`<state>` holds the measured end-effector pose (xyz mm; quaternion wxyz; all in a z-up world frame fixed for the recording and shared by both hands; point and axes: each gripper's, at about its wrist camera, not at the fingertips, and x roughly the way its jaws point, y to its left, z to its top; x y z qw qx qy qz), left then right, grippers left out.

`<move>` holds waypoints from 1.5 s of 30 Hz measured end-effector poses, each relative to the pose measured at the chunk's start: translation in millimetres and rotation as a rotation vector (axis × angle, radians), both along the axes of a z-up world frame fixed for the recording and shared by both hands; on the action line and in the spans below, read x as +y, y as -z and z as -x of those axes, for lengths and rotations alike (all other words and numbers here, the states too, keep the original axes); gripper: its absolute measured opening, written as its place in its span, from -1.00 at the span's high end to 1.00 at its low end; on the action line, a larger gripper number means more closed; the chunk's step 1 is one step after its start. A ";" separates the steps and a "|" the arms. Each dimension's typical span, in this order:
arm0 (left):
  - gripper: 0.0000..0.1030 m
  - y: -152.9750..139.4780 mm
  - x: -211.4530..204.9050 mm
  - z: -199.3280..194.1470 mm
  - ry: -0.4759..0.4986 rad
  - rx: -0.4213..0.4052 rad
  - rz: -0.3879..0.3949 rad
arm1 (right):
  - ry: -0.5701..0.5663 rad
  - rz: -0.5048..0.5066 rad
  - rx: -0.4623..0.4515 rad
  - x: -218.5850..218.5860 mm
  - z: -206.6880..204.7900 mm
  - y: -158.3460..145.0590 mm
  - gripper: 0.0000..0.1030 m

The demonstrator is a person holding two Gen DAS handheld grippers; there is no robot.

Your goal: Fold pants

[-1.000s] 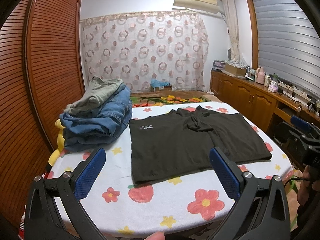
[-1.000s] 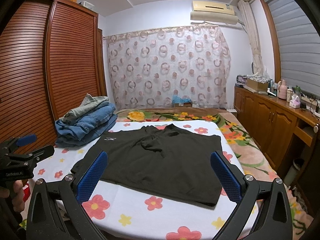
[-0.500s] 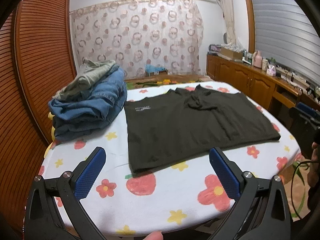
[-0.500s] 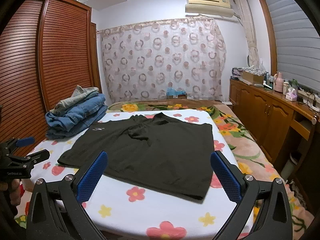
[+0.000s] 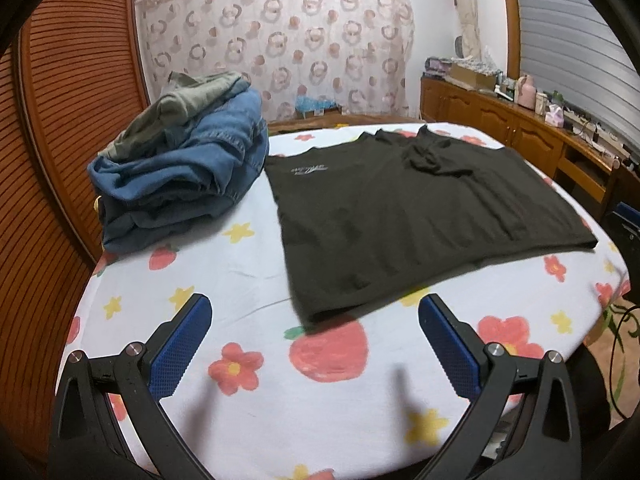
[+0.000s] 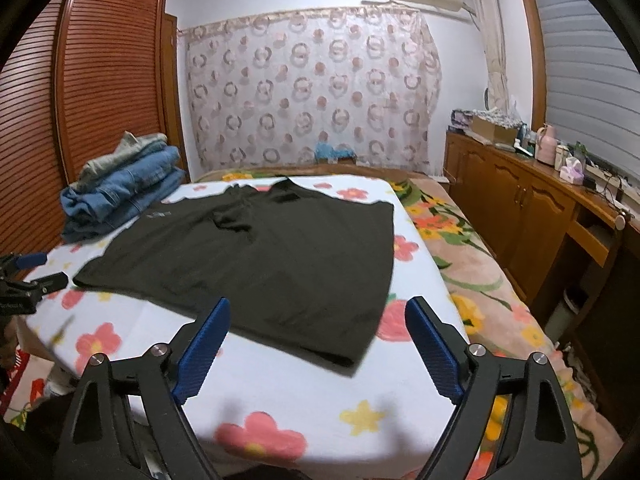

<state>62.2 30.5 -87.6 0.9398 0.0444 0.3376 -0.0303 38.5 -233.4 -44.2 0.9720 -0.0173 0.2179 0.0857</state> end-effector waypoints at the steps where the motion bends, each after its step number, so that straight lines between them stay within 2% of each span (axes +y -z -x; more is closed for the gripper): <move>1: -1.00 1.7 2.4 -2.6 0.001 0.007 0.003 | 0.002 0.002 0.007 0.8 -0.3 -0.4 -0.70; 7: -0.89 11.9 14.3 -11.6 0.009 0.045 0.010 | 0.010 0.019 0.042 3.0 -7.8 -7.8 -0.59; 10: -0.66 17.4 18.7 -15.8 0.017 0.067 0.014 | 0.009 0.029 0.055 3.8 -10.4 -11.3 -0.56; 15: -0.49 24.0 24.3 -21.8 0.026 0.105 0.030 | 0.003 0.037 0.069 -0.3 -12.5 -4.9 -0.44; 24: -0.17 22.2 26.3 -28.1 0.032 0.103 0.056 | 0.000 0.048 0.094 -7.0 -14.7 -4.9 -0.22; 28: -0.03 19.5 21.2 -30.1 0.039 0.101 0.049 | -0.006 0.047 0.105 -7.2 -16.6 -5.0 0.00; 34: 0.04 18.5 18.7 -33.7 0.041 0.096 0.045 | -0.010 0.058 0.113 -7.1 -21.4 -4.7 0.08; 38: 0.20 18.6 18.2 -33.6 0.047 0.092 0.048 | -0.017 0.064 0.123 -7.1 -23.6 -5.0 0.16; 42: 0.39 17.1 16.9 -30.7 0.061 0.080 0.056 | -0.040 0.064 0.129 -8.0 -22.1 -7.8 0.51; 45: 0.59 14.5 14.3 -28.1 0.075 0.068 0.059 | -0.050 0.080 0.124 -5.9 -21.3 -9.5 0.71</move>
